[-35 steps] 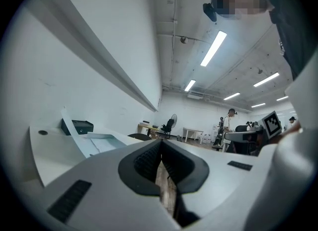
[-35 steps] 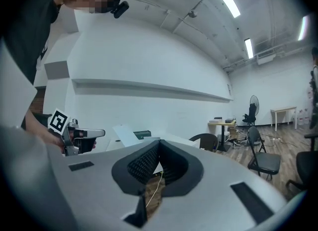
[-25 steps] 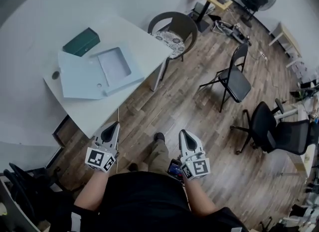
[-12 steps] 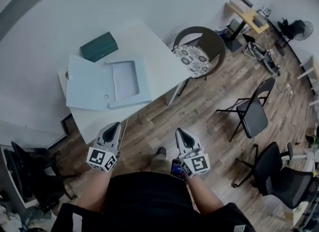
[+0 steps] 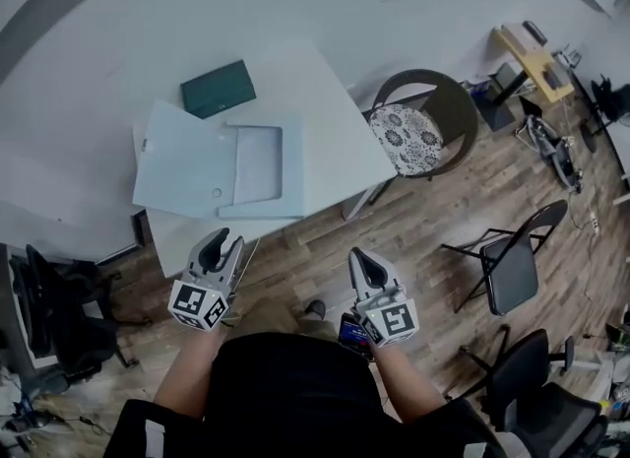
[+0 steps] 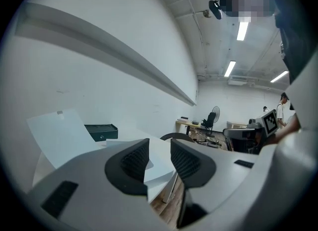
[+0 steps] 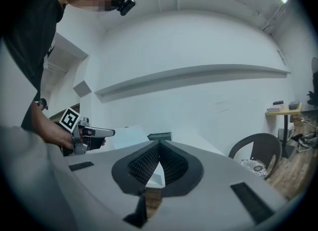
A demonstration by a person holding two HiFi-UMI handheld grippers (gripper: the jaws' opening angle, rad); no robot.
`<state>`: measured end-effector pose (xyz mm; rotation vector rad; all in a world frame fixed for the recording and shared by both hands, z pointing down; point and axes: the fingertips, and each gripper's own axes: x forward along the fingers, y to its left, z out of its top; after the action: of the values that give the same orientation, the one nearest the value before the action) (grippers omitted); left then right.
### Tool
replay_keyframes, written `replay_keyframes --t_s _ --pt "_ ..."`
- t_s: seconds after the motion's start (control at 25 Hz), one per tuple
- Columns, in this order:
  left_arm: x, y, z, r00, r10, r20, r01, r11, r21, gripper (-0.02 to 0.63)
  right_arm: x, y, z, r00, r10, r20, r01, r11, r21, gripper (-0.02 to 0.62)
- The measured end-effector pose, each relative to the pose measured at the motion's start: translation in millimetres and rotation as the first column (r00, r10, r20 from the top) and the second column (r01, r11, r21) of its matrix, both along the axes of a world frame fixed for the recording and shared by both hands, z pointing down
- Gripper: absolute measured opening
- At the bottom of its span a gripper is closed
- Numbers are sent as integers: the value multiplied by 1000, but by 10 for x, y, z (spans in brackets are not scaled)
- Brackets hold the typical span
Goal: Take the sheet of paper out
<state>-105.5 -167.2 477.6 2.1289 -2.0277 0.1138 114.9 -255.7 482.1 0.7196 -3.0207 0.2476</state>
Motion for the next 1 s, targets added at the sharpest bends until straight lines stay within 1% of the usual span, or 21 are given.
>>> replay_keyframes --t_s 0.16,0.28,0.44,0.6,0.76,1.0 --pt "-125 -90 48 1000 -19 -11 19 1000 -25 132 -118 -156 126 999 -37 -18 37 999 -22 11" --pt "-315 -157 94 999 -28 -42 26 998 -54 132 -288 -291 183 998 -62 -19 61 998 -28 11" --pt "-631 -316 157 994 -50 -98 40 994 -101 132 -477 -483 236 994 -99 -48 98 995 -28 11" --pt "-924 -579 195 986 -57 -154 32 986 -163 132 -633 -822 229 991 -111 -74 110 994 -21 11" --pt "-1159 -855 343 984 -50 -169 4 965 -262 132 -912 -1234 224 988 -127 -87 125 992 -18 11" --pt "-1407 -1184 624 968 -22 -251 -74 929 -364 132 -1516 -1630 181 980 -171 -98 170 985 -19 11"
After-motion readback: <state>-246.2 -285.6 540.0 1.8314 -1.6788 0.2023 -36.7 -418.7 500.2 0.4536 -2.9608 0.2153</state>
